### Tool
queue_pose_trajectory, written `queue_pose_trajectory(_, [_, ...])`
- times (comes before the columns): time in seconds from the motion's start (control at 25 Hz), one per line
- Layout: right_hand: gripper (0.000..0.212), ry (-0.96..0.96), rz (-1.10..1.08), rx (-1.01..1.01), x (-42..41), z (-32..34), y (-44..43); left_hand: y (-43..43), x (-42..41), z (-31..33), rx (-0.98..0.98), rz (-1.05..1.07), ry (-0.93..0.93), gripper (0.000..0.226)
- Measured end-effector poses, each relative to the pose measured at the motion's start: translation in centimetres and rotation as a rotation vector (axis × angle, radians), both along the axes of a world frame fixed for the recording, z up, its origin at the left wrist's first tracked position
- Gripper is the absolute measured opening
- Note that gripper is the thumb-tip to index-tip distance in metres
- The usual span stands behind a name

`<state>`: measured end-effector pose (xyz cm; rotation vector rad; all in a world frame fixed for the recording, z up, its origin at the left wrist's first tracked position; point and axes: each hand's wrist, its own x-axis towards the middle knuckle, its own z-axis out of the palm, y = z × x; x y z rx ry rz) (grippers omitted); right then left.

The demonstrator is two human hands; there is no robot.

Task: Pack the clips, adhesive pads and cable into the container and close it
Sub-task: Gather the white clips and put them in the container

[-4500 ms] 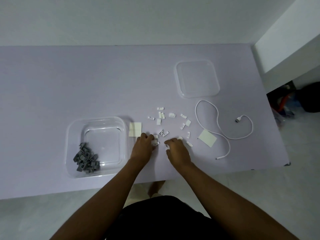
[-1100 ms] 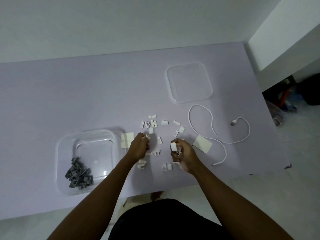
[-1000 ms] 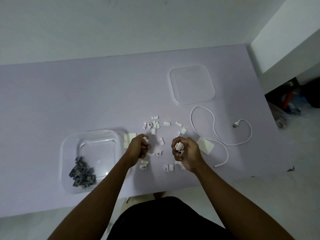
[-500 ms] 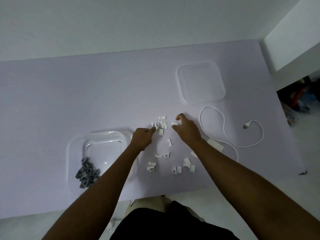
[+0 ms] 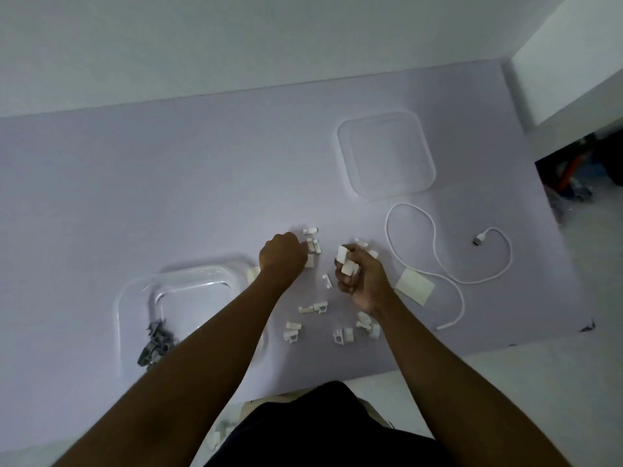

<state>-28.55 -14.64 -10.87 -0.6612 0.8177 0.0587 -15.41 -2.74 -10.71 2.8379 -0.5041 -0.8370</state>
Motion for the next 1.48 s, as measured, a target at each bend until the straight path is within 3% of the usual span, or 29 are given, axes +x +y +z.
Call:
queue_pose_trajectory(0.12, [0.021,-0.049,0.067,0.033,-0.8,-0.2,0.3,0.2,0.3,0.0,-0.041,0.031,0.058,0.026])
queue_pose_trajectory(0.2, [0.032,0.046,0.123,-0.071,-0.2,-0.2,0.4,0.6,0.5,-0.1,-0.053,0.051,0.088,0.024])
queue_pose_trajectory(0.32, [0.034,0.19,0.223,-0.698,1.2,-1.2,1.1,1.2,0.6,0.6,-0.103,0.089,0.108,0.03])
queue_pose_trajectory(0.4, [0.014,0.169,0.358,-1.072,1.9,-2.1,1.5,2.0,1.0,1.4,-0.175,0.118,0.09,0.033])
queue_pose_trajectory(0.44, [0.006,0.145,0.471,-1.171,2.2,-2.4,1.8,2.6,1.1,1.8,-0.221,0.131,0.076,0.034])
queue_pose_trajectory(0.52, [0.026,0.143,0.709,-1.284,2.6,-3.0,2.0,4.0,1.3,2.4,-0.314,0.17,0.078,0.033])
queue_pose_trajectory(0.64, [0.031,0.155,0.819,-1.361,3.4,-3.2,2.7,6.5,0.8,3.1,-0.393,0.233,0.091,0.035])
queue_pose_trajectory(0.88, [0.036,0.136,0.782,-1.369,2.4,-3.7,3.4,10.4,-1.3,4.9,-0.44,0.31,0.039,0.033])
queue_pose_trajectory(1.08, [0.042,0.101,0.89,-1.455,1.9,-3.5,4.8,14.6,-3.1,6.6,-0.47,0.397,-0.022,0.035])
queue_pose_trajectory(1.24, [0.024,0.106,0.939,-1.499,2.3,-3.3,6.0,18.4,-4.8,6.8,-0.484,0.454,-0.048,0.038])
queue_pose_trajectory(1.48, [0.016,0.035,0.711,-1.381,2.1,-2.3,7.5,21.4,-4.9,6.5,-0.475,0.491,-0.071,0.035])
